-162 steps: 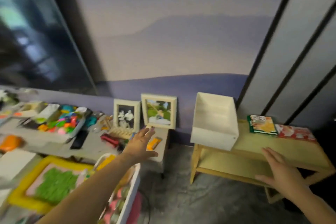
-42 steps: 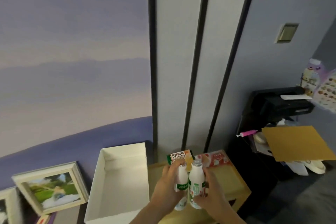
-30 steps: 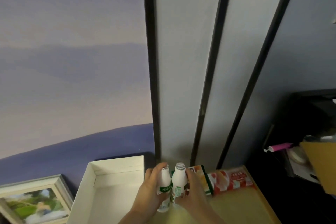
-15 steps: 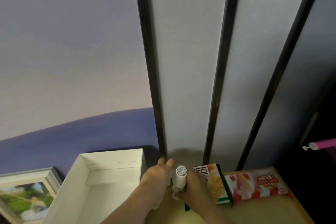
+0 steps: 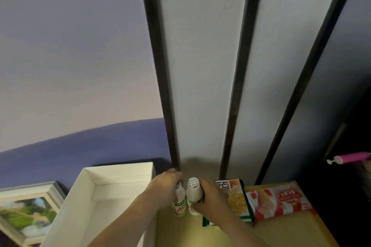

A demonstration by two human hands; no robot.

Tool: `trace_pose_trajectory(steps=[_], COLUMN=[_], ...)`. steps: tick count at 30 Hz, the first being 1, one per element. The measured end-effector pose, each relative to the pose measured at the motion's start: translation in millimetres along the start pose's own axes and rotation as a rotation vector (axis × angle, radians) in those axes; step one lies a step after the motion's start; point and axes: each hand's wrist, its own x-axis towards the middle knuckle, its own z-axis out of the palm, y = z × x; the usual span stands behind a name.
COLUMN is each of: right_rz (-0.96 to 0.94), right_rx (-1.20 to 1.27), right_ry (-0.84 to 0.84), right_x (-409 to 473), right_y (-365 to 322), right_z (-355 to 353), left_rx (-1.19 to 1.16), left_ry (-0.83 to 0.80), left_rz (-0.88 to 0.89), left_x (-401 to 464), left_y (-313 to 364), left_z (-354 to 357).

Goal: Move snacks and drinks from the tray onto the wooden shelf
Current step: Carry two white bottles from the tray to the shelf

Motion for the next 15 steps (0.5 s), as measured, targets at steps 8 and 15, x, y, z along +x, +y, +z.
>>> trace_pose_trajectory(steps=[8,15], right_rz=[0.02,0.066], right_rx=[0.012,0.005], right_ry=[-0.105,-0.077], right_x=[-7,-32], right_y=[-9,-16], right_z=[-9,-30], left_rx=[0.256,0.277], left_ry=[-0.008,0.056], left_rz=[0.052,0.085], left_x=[-11,-28], left_y=[3,3], left_z=[-1,-3])
